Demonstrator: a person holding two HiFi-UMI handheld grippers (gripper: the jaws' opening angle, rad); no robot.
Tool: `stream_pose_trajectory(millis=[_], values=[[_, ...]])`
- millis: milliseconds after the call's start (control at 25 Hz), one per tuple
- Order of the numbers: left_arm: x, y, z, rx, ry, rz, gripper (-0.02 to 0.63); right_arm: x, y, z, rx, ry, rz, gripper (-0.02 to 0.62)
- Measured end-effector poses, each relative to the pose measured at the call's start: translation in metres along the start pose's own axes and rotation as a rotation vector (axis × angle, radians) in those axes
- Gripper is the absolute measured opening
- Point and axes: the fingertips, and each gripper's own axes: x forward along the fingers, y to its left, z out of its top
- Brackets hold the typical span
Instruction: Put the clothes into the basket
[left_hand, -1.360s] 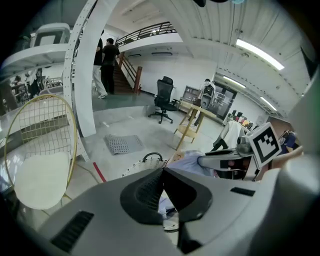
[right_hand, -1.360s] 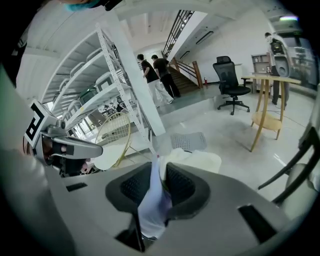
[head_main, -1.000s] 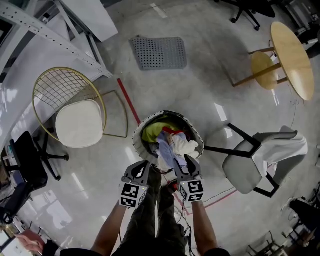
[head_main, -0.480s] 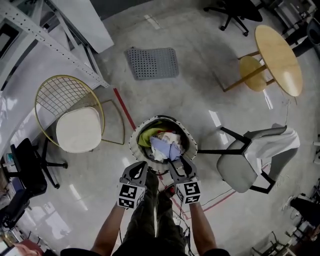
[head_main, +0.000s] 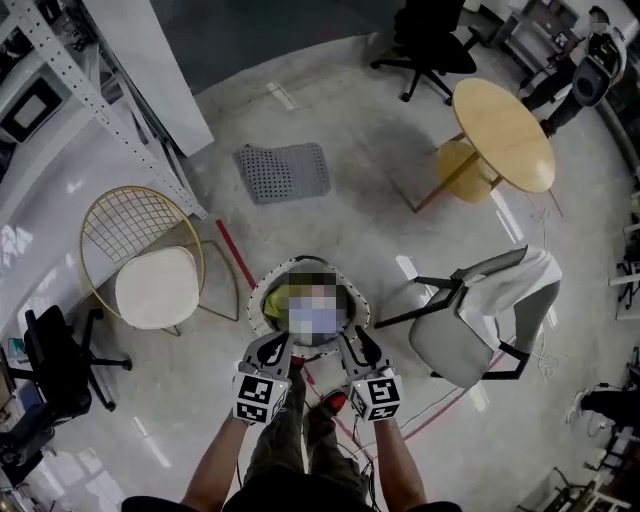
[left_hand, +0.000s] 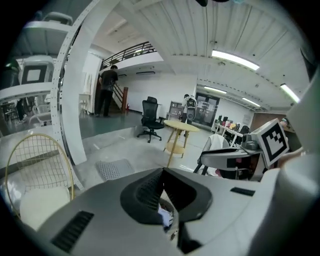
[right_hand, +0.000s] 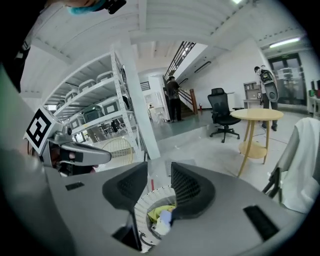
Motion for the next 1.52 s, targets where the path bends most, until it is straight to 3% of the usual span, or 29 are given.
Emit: stream_pose_trajectory(millis=[240, 600, 1000, 1520], values=[[-0.035, -0.045, 0.044, 0.048, -0.082, -0.036, 0.006, -0.058, 0.009, 0.040, -0.029, -0.089, -0.027, 0.097], [-0.069, -0.123, 0.078, 0.142, -0.146, -0.127, 0.006, -0.150, 0.020, 0.084, -0.045, -0.236, -0.064, 0.046], [-0.073, -0.235, 0.105, 0.269, -0.202, -0.292, 0.006, -0.269, -0.048, 0.084, 0.004, -0.341, -0.297, 0.041], [-0.046, -0.389, 0.105, 0.371, -0.188, -0.498, 0.006, -0.412, -0.133, 0.057, 0.086, -0.377, -0.566, 0.041]])
